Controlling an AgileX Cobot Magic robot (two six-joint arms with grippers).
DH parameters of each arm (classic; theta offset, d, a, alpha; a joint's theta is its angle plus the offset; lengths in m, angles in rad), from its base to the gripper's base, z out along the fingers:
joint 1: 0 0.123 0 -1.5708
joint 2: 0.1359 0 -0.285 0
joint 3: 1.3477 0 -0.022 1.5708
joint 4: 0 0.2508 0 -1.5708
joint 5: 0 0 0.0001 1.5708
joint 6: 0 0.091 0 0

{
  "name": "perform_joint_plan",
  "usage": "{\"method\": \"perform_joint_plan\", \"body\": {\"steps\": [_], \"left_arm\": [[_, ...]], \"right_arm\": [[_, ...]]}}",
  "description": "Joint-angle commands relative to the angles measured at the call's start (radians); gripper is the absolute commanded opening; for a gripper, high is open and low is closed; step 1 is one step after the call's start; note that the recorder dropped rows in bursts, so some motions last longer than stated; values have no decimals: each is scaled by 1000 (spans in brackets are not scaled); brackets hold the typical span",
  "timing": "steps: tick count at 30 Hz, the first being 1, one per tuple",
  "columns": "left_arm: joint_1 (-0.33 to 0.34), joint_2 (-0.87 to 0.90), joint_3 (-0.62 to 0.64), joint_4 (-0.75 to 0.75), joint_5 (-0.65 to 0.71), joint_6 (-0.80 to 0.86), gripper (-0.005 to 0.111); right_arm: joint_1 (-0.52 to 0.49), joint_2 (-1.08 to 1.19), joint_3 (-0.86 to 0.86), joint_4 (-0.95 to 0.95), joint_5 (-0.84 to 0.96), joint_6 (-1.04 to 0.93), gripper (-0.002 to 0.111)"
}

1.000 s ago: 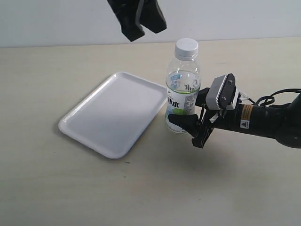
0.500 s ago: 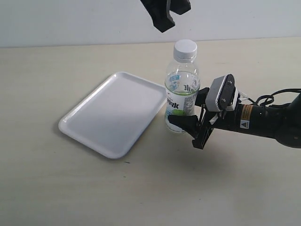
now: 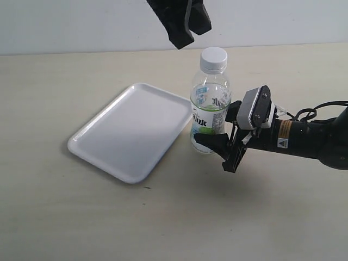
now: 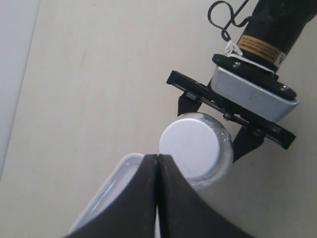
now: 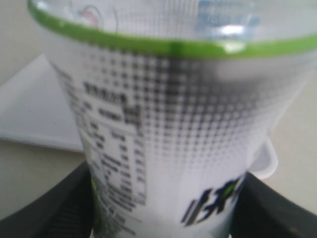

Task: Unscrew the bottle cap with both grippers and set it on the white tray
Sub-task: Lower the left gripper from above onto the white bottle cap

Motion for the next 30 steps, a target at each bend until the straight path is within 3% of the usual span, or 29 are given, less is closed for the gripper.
{"method": "perform_joint_plan", "body": {"steps": [1,4,7,15,23,30], "left_arm": [[-9,-1,-6,-23,22,-13,17],[-11,1,-6,-15,-9,-44,43],[-14,1,-6,-17,-28,-46,58],[-16,8,-6,-15,52,-41,58],[-19,67,-6,-19,67,65,60],[-19,89,-6,-8,-33,69,60]], "right_arm": [[2,6,1,-22,87,-19,0],[2,6,1,-22,94,-19,0],[2,6,1,-22,113,-48,0],[2,3,1,-22,115,-64,0],[2,3,1,-22,115,-64,0],[2,3,1,-22,115,-77,0]]}}
